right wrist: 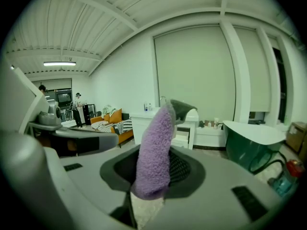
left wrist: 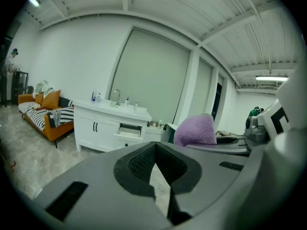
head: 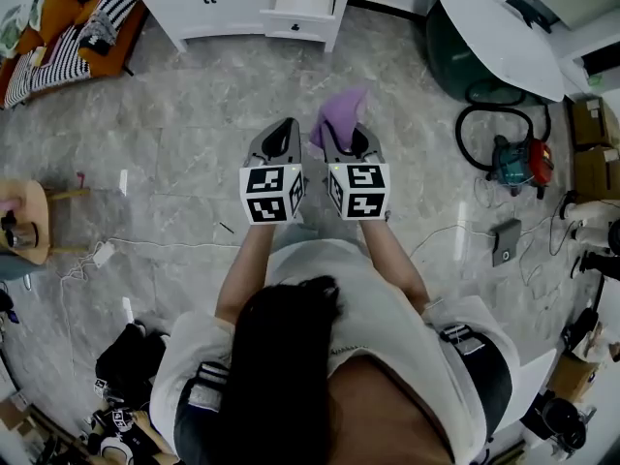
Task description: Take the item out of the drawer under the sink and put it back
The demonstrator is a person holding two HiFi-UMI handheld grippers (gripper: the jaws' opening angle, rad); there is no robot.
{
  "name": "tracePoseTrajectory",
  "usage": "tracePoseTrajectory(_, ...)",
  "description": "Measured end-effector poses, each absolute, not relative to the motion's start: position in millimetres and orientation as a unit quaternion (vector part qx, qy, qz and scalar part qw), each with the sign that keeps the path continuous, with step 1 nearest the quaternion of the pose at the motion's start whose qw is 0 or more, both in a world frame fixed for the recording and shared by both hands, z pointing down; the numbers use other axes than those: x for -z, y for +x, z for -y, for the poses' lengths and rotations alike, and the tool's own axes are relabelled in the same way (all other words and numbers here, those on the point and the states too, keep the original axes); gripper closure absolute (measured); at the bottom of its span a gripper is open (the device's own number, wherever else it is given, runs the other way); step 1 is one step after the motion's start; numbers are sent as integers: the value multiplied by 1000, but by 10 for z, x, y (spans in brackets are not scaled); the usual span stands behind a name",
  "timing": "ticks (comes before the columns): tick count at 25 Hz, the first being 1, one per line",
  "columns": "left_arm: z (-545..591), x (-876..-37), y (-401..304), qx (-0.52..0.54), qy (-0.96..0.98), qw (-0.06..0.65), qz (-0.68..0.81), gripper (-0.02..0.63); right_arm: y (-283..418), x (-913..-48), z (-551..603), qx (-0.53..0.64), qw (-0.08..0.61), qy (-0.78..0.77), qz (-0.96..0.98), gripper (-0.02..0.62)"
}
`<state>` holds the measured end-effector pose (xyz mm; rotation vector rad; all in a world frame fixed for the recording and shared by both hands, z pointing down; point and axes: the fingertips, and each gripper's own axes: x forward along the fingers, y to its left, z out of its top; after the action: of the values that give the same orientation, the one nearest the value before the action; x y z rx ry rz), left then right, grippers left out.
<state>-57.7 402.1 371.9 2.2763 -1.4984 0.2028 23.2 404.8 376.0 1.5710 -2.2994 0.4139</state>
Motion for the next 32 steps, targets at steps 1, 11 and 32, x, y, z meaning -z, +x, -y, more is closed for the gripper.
tracePoseTrajectory(1, -3980, -3735, -605, -73, 816, 205, 535, 603, 196, -3765, -4010, -147, 162, 550, 806, 462)
tracePoseTrajectory(11, -3649, -3707, -774, -78, 830, 199, 516, 603, 29, -3738, -3718, -151, 154, 561, 799, 462)
tracePoseTrajectory(32, -3083, -3830, -535, -79, 830, 201, 514, 603, 321, -3791, -3144, -143, 153, 573, 792, 462)
